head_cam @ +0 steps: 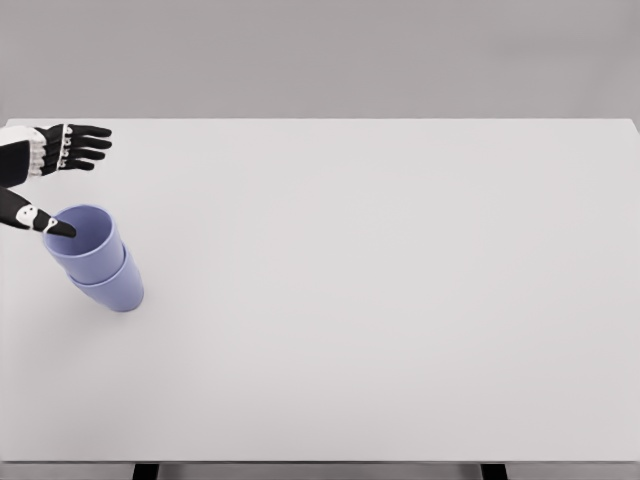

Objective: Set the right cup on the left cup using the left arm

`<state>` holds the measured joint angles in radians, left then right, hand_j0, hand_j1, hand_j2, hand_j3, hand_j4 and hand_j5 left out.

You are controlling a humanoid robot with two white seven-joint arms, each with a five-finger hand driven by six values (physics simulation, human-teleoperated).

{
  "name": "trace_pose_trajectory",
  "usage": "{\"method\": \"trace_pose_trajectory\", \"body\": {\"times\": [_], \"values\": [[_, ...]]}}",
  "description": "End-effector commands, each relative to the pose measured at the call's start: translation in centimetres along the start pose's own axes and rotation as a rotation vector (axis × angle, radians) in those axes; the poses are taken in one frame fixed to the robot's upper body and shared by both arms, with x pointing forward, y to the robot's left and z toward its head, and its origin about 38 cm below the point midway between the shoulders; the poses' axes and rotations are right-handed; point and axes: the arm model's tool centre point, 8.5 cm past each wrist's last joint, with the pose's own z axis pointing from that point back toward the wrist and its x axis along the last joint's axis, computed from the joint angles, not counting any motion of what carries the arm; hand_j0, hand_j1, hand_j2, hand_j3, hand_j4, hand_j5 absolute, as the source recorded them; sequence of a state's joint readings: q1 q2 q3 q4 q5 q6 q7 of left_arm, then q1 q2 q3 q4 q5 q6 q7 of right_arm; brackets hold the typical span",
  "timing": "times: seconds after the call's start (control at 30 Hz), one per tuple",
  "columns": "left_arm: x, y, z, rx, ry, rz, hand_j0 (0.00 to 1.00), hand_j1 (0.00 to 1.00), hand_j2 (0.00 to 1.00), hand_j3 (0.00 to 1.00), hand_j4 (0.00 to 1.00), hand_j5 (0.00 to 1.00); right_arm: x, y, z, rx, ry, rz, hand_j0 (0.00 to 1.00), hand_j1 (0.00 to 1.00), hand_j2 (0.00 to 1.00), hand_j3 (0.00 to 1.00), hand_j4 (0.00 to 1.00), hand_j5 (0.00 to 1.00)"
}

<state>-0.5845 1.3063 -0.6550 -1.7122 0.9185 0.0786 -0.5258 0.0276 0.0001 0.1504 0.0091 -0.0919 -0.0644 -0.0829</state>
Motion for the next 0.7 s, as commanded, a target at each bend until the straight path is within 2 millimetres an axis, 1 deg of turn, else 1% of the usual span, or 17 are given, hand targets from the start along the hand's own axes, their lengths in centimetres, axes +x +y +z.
{"method": "trace_pose_trajectory", "body": {"times": [0.0,0.1,0.13,0.17,0.2,0.3,0.33,0.4,0.43,0.67], "values": [[1.9,-0.1,0.0,-0.003,-0.047,-0.028,1.0,1.0,1.0,1.0,1.0,1.0,0.0,0.0,0.0,0.0,0.0,0.0,1.0,1.0,1.0,1.0,1.0,1.0],[3.3,-0.5,-0.2,-0.015,-0.085,-0.053,1.0,1.0,1.0,1.0,1.0,1.0,0.0,0.0,0.0,0.0,0.0,0.0,1.0,1.0,1.0,1.0,1.0,1.0],[3.3,-0.5,-0.2,-0.015,-0.085,-0.053,1.0,1.0,1.0,1.0,1.0,1.0,0.0,0.0,0.0,0.0,0.0,0.0,1.0,1.0,1.0,1.0,1.0,1.0],[4.1,-1.1,-0.8,-0.031,-0.12,-0.059,1.0,1.0,1.0,1.0,1.0,1.0,0.0,0.0,0.0,0.0,0.0,0.0,1.0,1.0,1.0,1.0,1.0,1.0],[4.2,-1.3,-1.4,-0.039,-0.141,-0.05,1.0,1.0,1.0,1.0,1.0,1.0,0.0,0.0,0.0,0.0,0.0,0.0,1.0,1.0,1.0,1.0,1.0,1.0],[4.2,-1.3,-1.4,-0.039,-0.141,-0.05,1.0,1.0,1.0,1.0,1.0,1.0,0.0,0.0,0.0,0.0,0.0,0.0,1.0,1.0,1.0,1.0,1.0,1.0],[4.6,-2.1,-2.9,-0.06,-0.194,-0.033,1.0,1.0,1.0,1.0,1.0,1.0,0.0,0.0,0.0,0.0,0.0,0.0,1.0,1.0,1.0,1.0,1.0,1.0],[4.6,-2.1,-2.9,-0.06,-0.195,-0.033,1.0,1.0,1.0,1.0,1.0,1.0,0.0,0.0,0.0,0.0,0.0,0.0,1.0,1.0,1.0,1.0,1.0,1.0],[4.5,-2.5,-3.5,-0.071,-0.2,-0.017,1.0,1.0,1.0,1.0,1.0,1.0,0.0,0.0,0.0,0.0,0.0,0.0,1.0,1.0,1.0,1.0,1.0,1.0],[4.5,-2.6,-3.7,-0.073,-0.206,-0.013,1.0,1.0,1.0,1.0,1.0,1.0,0.0,0.0,0.0,0.0,0.0,0.0,1.0,1.0,1.0,1.0,1.0,1.0]]}}
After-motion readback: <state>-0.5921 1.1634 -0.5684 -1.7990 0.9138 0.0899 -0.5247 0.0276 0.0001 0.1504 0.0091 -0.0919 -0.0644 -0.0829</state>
